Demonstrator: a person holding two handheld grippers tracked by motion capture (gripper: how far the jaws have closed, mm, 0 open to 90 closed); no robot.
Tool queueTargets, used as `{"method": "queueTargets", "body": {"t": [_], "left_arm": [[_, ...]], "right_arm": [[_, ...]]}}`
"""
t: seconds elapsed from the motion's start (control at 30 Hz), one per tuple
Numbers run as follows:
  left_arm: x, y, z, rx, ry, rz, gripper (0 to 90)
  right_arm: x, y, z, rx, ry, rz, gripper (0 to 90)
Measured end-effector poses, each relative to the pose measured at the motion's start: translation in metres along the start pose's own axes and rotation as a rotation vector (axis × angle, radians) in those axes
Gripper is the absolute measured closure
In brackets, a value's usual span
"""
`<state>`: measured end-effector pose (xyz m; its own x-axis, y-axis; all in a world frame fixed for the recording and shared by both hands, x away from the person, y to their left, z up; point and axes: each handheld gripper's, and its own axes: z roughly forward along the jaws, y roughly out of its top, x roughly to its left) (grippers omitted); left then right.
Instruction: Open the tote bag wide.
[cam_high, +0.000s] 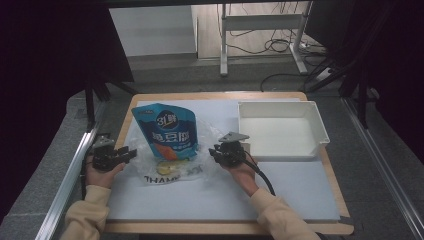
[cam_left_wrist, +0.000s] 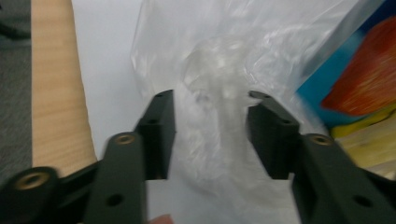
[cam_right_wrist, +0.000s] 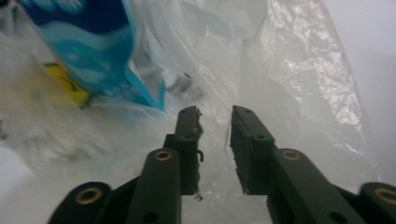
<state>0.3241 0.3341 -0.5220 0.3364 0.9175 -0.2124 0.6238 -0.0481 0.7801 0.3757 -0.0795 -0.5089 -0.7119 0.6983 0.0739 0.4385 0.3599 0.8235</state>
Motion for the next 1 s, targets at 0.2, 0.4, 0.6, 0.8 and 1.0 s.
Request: {"method": "queueTargets", "body": {"t": [0.2, 0.4, 0.6, 0.8, 1.0], "left_arm": [[-0.006, 0.013, -0.020, -0.068, -0.040, 0.021, 29.2], [-0.006, 0.020, -0.034, -0.097, -0.087, 0.017, 14.4], [-0.005, 0.022, -0.041, -0.120, -0.106, 0.003, 9.8], [-0.011, 0.027, -0.052, -0.151, -0.052, 0.010, 24.4], [-0.023, 0.040, -0.077, -0.221, -0.039, 0.040, 61.6]], "right_arm": [[0.001, 0.010, -0.014, -0.057, 0.034, 0.002, 55.6], [-0.001, 0.015, -0.023, -0.083, 0.038, 0.005, 50.7], [-0.004, 0.018, -0.027, -0.095, 0.036, 0.014, 50.1], [-0.005, 0.022, -0.033, -0.111, 0.042, 0.017, 50.3], [-0.005, 0.032, -0.046, -0.155, 0.070, 0.013, 59.8]]}}
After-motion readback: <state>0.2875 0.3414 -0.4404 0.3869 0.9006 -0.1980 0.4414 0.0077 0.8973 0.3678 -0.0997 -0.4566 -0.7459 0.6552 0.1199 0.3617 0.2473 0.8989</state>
